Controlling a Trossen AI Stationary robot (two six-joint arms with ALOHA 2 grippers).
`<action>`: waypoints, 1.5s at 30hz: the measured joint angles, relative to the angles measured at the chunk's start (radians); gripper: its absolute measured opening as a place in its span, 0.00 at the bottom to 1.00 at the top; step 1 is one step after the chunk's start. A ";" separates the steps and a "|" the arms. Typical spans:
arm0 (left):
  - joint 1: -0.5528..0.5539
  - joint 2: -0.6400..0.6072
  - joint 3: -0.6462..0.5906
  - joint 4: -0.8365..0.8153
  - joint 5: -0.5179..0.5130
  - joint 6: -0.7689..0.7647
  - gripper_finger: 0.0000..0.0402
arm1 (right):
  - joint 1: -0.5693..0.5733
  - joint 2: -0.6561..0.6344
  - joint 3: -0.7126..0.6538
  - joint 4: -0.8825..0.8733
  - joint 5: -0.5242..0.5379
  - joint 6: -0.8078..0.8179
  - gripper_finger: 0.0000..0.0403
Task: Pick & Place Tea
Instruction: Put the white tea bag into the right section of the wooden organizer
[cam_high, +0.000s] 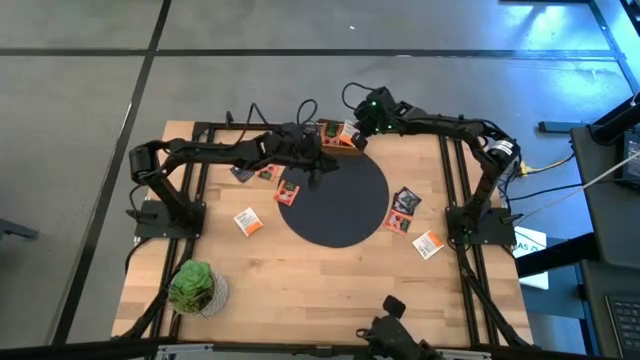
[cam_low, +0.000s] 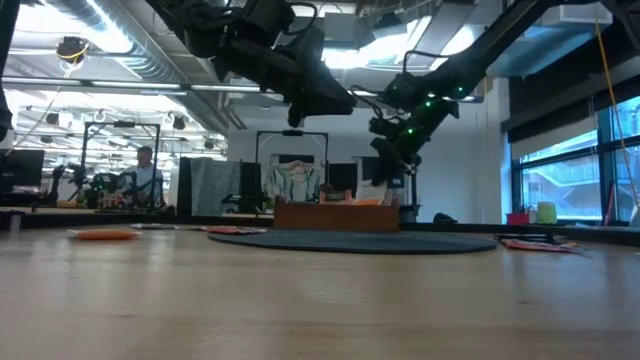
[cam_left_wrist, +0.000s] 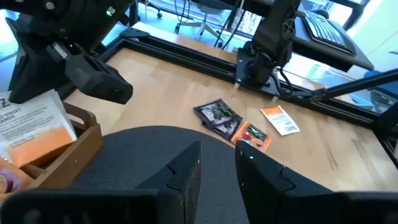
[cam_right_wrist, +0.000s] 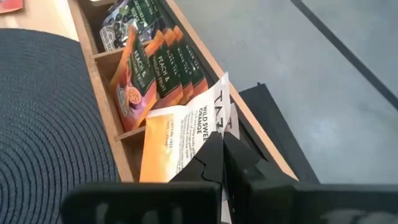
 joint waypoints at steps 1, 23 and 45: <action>0.000 0.000 0.000 0.000 0.000 0.005 0.24 | 0.002 -0.001 0.000 0.001 0.000 -0.004 0.01; -0.007 0.000 0.000 -0.028 0.000 0.014 0.24 | 0.063 -0.002 0.000 -0.013 0.176 -0.094 0.02; -0.051 0.000 0.000 -0.050 -0.005 0.017 0.24 | 0.134 -0.003 0.000 0.027 0.295 -0.258 0.02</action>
